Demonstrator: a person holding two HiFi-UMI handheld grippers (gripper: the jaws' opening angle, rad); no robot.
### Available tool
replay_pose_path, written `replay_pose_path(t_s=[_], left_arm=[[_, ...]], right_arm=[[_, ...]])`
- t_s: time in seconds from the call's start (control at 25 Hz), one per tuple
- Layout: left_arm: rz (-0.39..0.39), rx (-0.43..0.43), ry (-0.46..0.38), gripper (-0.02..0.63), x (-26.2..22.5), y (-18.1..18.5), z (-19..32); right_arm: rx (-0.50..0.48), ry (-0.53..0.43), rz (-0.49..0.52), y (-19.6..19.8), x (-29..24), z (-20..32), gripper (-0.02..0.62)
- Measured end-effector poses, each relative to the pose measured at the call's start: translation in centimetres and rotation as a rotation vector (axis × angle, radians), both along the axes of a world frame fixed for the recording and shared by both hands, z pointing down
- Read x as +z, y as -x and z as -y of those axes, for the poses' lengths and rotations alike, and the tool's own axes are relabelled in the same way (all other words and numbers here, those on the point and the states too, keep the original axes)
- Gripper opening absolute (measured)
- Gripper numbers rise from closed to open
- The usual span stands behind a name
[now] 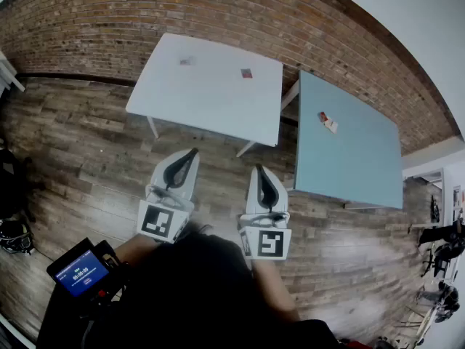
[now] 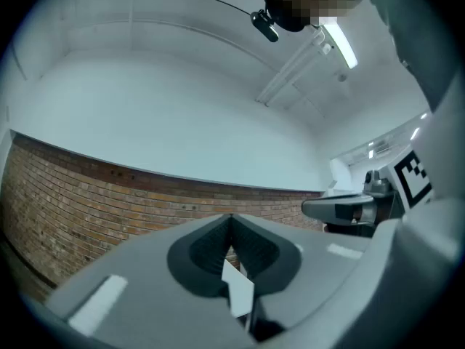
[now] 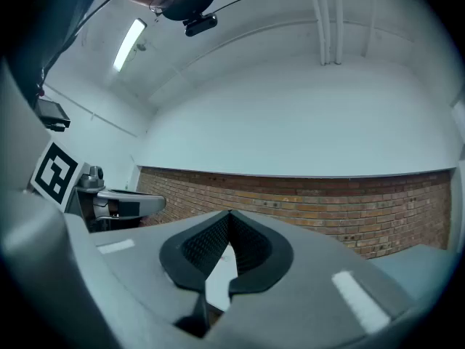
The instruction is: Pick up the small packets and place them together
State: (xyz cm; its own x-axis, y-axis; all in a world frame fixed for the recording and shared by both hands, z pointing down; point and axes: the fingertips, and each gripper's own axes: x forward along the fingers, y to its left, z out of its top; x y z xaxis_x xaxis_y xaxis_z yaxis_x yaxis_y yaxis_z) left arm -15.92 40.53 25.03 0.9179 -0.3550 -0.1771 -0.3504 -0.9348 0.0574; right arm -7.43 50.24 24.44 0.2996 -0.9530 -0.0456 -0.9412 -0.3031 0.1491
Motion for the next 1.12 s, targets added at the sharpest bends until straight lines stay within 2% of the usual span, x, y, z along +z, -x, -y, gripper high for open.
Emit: replay_pose_path(t_s=[0.48,0.68,0.84,0.96,1.12], left_arm=[[0.053,-0.066,0.044,0.002,1.8,0.6,1.0],[0.077,-0.135,0.057,0.002,3.4,-1.6,-1.0],[0.127,-0.185,0.044,0.002,4.8,-1.1,0.2],[0.147,-0.194,0.030,0.002,5.1,-1.8,1.7],[0.136,-0.180,0.036,0.002,5.8,-4.2,4.3]], right_arm=[[-0.068,0.055,0.084,-0.1,2.6,1.6,0.002],[-0.121,0.080,0.152,-3.2,5.8,-0.2,0.003],[-0.110,0.088,0.215,-4.9,7.1,-0.3,0.003],[-0.116,0.101,0.234,-6.1,7.7,0.9,0.003],[-0.097,0.121,0.234,-8.0,8.8,3.2,0.003]])
